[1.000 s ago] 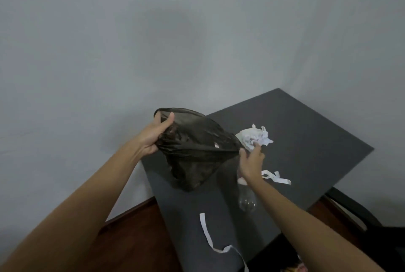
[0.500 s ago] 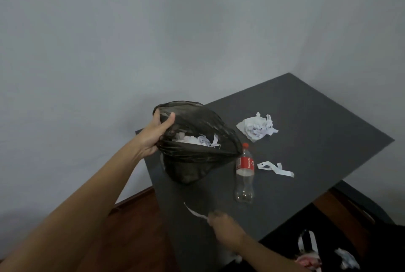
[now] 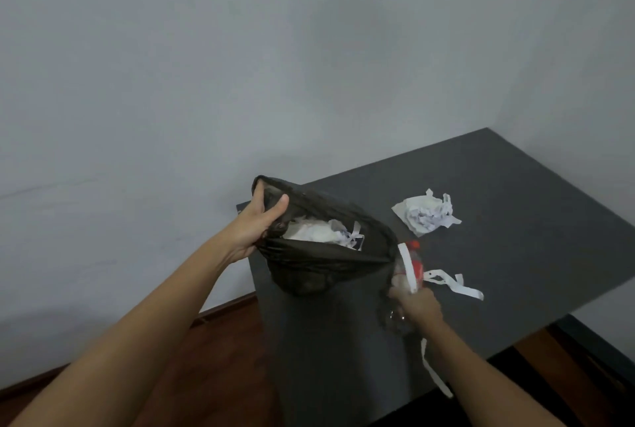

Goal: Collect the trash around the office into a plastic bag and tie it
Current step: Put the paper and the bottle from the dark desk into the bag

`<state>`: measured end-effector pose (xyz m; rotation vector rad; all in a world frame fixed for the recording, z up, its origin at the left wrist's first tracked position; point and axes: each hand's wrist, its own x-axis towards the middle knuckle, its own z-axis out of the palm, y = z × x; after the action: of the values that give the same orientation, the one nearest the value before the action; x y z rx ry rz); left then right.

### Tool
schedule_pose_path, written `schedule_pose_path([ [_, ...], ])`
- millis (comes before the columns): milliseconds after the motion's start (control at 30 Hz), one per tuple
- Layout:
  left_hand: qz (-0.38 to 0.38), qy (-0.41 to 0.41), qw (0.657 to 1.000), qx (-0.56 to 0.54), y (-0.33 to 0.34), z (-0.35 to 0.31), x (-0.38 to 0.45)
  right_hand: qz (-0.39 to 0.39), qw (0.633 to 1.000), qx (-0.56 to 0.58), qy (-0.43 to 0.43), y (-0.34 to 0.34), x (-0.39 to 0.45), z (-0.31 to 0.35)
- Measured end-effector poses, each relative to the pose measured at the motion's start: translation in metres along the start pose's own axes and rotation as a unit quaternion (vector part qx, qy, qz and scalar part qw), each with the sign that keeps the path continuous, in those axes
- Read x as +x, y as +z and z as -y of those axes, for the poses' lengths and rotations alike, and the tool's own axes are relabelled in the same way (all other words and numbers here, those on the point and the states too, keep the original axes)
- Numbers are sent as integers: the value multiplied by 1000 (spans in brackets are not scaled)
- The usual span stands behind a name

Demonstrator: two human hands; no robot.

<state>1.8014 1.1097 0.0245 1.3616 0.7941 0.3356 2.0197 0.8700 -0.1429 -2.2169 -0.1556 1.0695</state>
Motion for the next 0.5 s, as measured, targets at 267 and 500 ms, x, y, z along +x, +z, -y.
schedule_pose_path([
  [267, 18, 23, 998, 52, 5, -3, -17, 493, 835, 245, 5, -62, -74, 112],
  [500, 45, 55, 992, 105, 12, 0, -18, 378, 878, 289, 49, 60, -60, 185],
])
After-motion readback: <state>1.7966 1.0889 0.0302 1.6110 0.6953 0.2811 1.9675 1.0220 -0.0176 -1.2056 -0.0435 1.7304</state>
